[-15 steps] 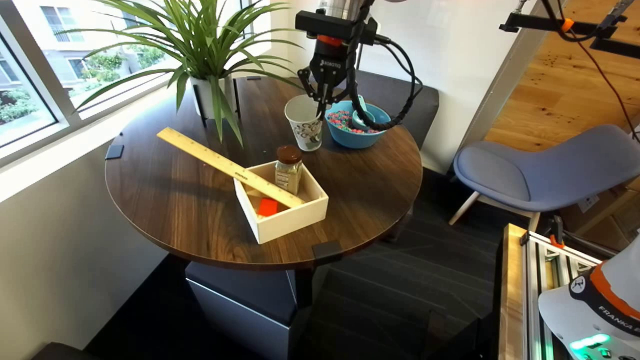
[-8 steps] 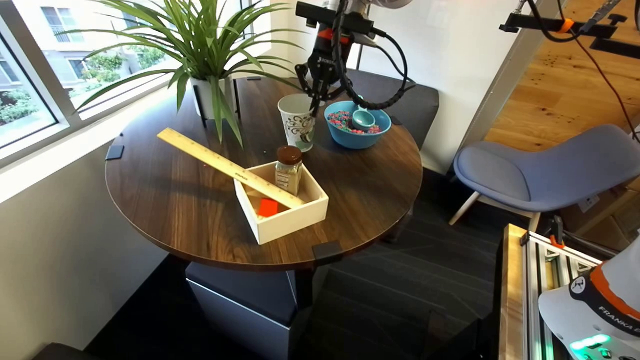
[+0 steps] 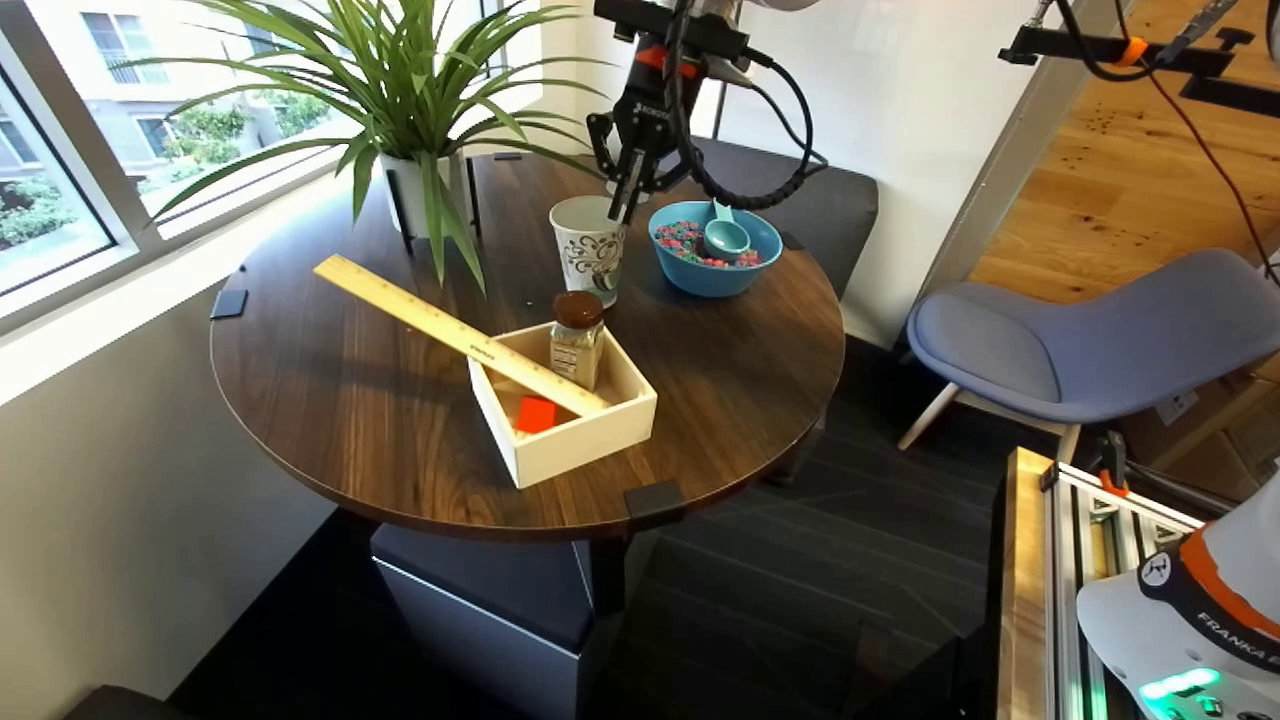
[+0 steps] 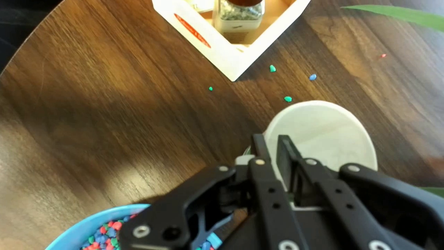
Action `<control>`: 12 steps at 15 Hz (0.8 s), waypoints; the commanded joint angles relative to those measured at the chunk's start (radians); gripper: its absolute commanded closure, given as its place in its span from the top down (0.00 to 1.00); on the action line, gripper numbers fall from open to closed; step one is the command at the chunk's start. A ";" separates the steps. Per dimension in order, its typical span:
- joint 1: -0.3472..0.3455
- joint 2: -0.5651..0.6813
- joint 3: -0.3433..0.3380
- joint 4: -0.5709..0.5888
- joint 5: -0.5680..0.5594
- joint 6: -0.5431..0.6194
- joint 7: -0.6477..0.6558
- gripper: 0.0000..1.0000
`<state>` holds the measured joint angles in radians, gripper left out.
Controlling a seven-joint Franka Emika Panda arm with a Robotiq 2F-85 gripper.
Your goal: Move the blue bowl to the right then take the coffee cup out of the wooden box
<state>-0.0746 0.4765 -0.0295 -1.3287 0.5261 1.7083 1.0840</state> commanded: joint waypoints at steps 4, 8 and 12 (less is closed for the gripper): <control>0.008 0.002 -0.001 0.019 -0.030 0.006 -0.040 0.69; -0.033 -0.071 0.006 0.036 -0.047 -0.101 -0.223 0.99; -0.078 -0.195 -0.024 0.008 -0.069 -0.220 -0.475 1.00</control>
<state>-0.1204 0.3766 -0.0407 -1.2787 0.4756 1.5612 0.7704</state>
